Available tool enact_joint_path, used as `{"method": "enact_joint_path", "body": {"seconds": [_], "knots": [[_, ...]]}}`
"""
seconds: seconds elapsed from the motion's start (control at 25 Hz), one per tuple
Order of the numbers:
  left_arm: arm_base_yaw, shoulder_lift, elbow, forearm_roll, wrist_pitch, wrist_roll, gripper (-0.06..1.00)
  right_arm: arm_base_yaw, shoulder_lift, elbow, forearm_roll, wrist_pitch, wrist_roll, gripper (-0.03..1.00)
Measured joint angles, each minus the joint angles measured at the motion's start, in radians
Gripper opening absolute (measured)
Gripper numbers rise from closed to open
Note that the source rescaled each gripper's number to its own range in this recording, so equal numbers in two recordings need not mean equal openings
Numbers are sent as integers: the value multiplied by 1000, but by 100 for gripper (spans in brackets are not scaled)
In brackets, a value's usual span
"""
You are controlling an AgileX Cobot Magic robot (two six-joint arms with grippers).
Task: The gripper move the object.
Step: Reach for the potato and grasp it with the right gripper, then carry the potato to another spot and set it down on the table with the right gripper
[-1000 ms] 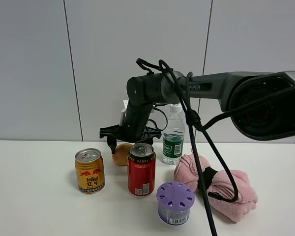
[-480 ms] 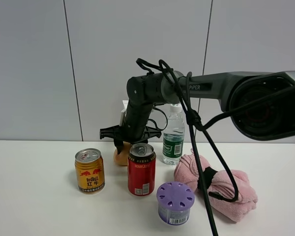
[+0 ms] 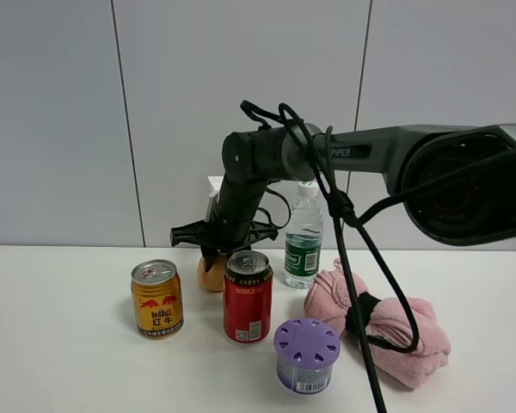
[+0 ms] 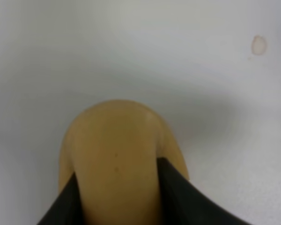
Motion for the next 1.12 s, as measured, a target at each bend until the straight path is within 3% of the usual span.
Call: {"method": "enact_joint_path", "body": {"seconds": [0.28,0.56,1.12], "knots": [[0,0,0,0,0,0,100,0,-40,0,37,32,-141,0],[0,0,0,0,0,0,100,0,-92,0,38,68,-189,0],[0,0,0,0,0,0,100,0,-446,0,86,257,-351,0]]}}
